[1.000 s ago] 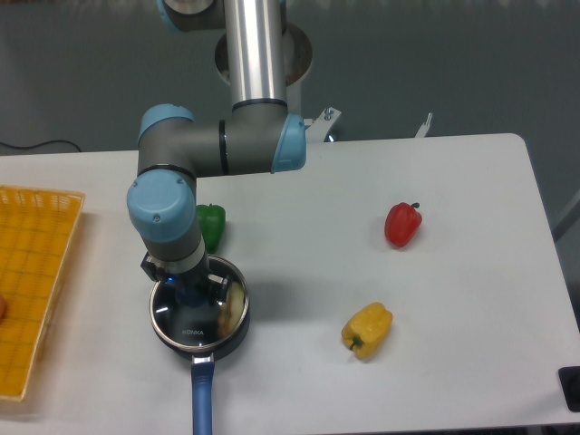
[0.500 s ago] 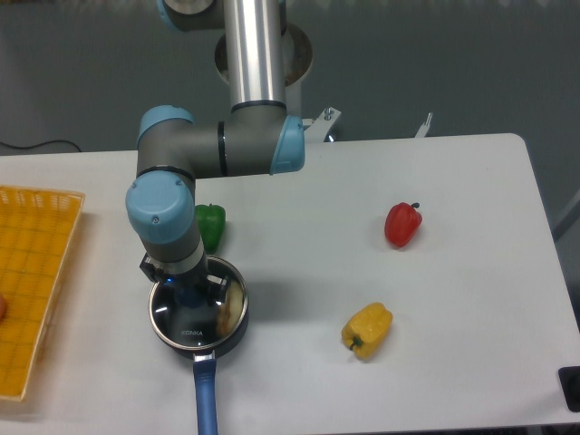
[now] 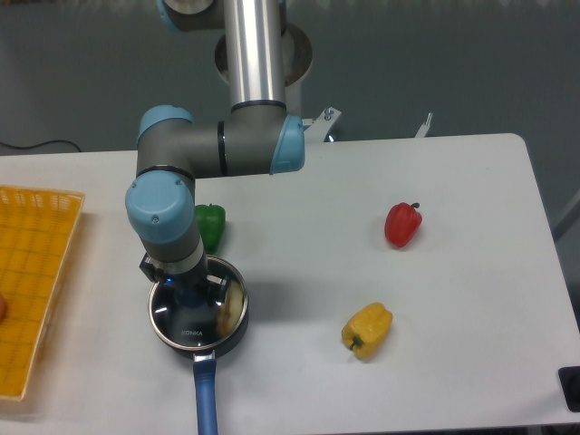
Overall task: Close the pot lid
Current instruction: 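Hold the lid on the saucepan rim and open the gripper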
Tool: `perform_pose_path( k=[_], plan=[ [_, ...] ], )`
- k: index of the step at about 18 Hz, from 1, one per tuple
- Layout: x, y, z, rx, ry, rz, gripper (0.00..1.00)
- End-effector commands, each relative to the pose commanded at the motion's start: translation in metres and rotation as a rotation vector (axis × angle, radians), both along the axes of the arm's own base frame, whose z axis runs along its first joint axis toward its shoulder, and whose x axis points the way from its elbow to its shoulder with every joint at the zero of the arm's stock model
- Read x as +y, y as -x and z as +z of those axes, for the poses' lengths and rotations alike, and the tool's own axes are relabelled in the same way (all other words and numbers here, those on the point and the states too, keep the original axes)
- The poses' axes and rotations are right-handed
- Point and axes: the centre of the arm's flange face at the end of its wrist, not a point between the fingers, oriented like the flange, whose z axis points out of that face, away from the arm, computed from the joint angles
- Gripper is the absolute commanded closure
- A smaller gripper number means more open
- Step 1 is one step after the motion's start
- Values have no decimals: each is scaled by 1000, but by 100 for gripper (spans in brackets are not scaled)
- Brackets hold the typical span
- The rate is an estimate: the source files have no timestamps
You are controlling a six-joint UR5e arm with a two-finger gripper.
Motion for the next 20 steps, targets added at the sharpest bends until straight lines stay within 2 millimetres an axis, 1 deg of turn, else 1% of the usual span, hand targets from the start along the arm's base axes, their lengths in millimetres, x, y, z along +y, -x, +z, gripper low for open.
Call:
perform_pose_path(
  k=[2, 5, 7, 10, 14, 16, 17, 20],
  plan=[
    [0, 0, 0, 1, -1, 0, 46],
    [0, 0, -1, 0, 0, 0, 38],
    [0, 0, -1, 0, 0, -2, 26],
    [0, 0, -1, 0, 0, -3, 17],
    [-1, 0, -1, -1, 1, -3, 12],
    [-1, 0, 0, 2, -1, -8, 2],
    [-1, -1, 0, 2, -1, -11, 0],
    [-5, -2, 9, 36, 4, -14, 0]
  ],
)
